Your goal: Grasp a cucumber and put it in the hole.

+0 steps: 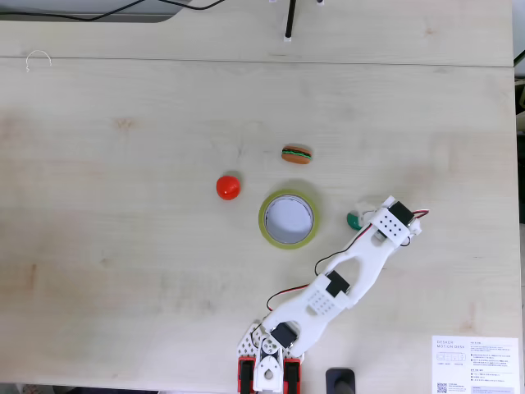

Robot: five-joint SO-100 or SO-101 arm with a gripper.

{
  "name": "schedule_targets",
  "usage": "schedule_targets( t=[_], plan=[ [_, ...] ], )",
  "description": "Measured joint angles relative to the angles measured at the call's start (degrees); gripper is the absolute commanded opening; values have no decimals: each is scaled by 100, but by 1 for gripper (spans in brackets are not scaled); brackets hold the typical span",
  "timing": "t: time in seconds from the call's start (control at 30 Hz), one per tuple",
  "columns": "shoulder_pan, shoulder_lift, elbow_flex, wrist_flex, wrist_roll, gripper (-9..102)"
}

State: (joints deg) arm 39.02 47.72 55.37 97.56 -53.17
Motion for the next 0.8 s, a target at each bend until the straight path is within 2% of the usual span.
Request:
schedule_targets(
  t=[0.3,0.8],
  plan=[
    [0,-439,-870,0,-18,31],
    [0,-483,-1072,0,-18,17]
  ],
)
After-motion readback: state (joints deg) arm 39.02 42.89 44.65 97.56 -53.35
